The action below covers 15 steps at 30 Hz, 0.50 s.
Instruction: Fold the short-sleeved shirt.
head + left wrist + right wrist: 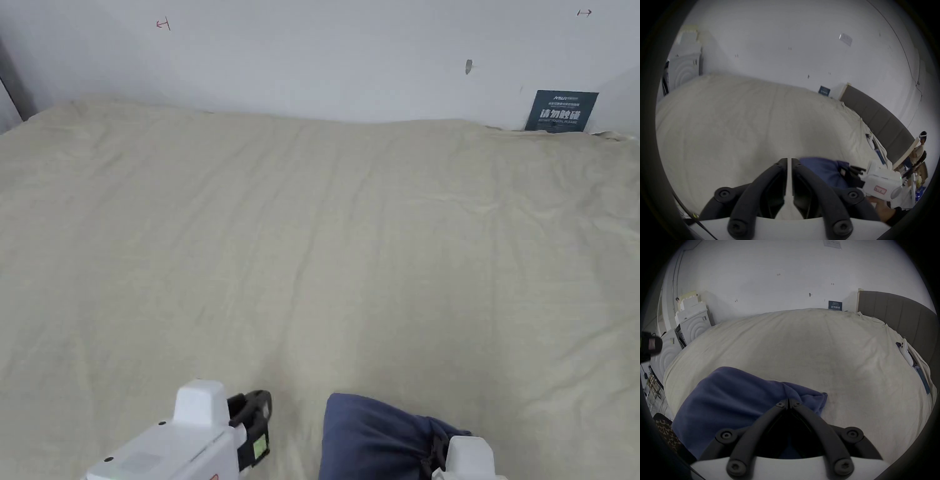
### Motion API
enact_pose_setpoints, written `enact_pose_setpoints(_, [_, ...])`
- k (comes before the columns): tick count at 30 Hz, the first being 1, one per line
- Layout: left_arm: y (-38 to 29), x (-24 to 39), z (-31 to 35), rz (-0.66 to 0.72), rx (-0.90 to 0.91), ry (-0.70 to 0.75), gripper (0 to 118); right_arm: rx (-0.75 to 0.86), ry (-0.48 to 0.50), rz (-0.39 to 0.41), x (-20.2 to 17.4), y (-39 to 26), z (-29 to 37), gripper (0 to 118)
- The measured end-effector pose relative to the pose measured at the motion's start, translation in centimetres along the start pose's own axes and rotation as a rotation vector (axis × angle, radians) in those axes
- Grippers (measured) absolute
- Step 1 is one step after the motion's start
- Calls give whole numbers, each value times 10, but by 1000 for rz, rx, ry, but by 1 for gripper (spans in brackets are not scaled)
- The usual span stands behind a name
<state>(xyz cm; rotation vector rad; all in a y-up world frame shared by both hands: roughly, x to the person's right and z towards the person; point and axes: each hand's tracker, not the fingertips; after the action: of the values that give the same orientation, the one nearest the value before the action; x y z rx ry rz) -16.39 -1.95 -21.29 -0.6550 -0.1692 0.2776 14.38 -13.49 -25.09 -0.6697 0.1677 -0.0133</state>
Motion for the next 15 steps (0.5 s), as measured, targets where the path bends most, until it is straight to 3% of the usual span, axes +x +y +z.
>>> enact_pose_setpoints(3, [-11, 5, -25, 58, -150, -36, 76, 13, 7, 17, 1, -3, 2, 0])
enact_pose_setpoints(4, [-14, 7, -35, 81, -199, -47, 84, 19, 11, 22, 2, -5, 3, 0])
enact_pose_setpoints(15, [-19, 11, -114, 235, -410, -188, 87, 28, 57, -9, 10, -10, 10, 0])
